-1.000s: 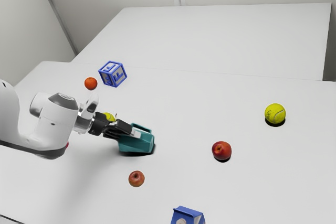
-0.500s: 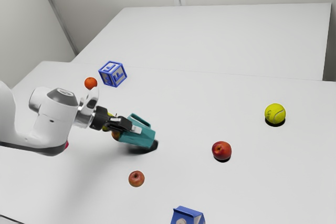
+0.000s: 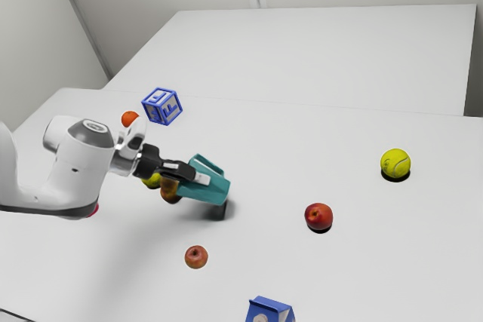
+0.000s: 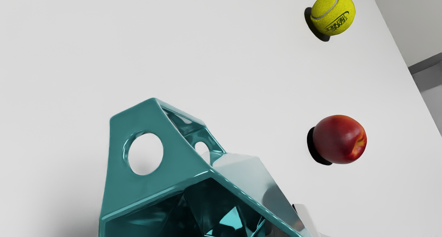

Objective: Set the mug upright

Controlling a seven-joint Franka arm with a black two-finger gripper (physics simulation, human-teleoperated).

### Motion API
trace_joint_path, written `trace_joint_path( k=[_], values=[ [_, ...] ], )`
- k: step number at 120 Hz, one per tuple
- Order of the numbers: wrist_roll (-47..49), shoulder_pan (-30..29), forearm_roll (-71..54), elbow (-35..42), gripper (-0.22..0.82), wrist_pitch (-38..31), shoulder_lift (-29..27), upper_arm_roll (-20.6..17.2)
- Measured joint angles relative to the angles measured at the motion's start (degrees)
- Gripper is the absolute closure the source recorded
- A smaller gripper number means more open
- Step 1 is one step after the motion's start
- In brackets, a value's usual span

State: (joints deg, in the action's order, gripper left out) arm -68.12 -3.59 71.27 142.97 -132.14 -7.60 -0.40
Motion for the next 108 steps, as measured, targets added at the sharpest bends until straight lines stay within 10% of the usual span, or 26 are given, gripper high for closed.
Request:
trace_joint_path(
  k=[108],
  values=[
    [28.3, -0.6, -43.0, -10.5, 0.79, 0.0, 2.5, -6.2]
  ],
)
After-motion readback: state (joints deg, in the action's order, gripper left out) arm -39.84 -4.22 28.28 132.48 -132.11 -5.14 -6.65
